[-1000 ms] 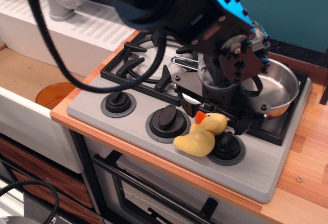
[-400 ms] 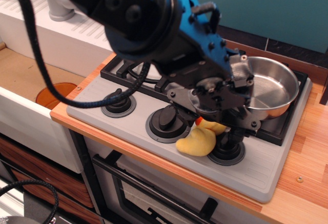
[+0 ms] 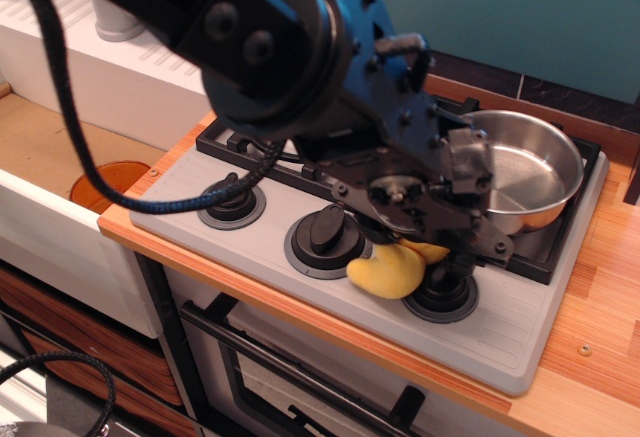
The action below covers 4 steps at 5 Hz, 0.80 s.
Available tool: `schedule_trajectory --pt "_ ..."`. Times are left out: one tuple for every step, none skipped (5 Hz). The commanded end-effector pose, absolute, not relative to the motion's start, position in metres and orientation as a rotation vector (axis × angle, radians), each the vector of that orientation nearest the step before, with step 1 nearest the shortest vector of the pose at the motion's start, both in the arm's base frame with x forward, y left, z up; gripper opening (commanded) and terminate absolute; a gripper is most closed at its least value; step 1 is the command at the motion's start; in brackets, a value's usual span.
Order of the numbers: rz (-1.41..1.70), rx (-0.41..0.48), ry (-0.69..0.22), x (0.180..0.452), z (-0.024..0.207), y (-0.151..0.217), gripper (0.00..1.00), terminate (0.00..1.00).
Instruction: Put pot or pan on stove and put stuffedduck in pot or pan
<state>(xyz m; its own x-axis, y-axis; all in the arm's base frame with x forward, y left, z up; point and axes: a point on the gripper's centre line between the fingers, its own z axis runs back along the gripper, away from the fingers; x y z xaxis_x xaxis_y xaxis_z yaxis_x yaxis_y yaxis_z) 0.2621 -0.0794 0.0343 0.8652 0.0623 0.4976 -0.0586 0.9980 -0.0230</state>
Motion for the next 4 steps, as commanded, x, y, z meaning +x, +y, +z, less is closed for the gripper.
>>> schedule_trajectory --pt "0.076 -0.022 -0.495 0.262 0.047 -0.081 0.0 0.0" --pt "0.087 -0.038 -0.477 0.26 0.057 -0.084 0.0 0.0" --pt "0.086 -0.032 -0.454 0.256 0.073 -0.085 0.0 0.0" --pt "0.089 -0.025 -0.432 0.254 0.089 -0.085 0.0 0.0"
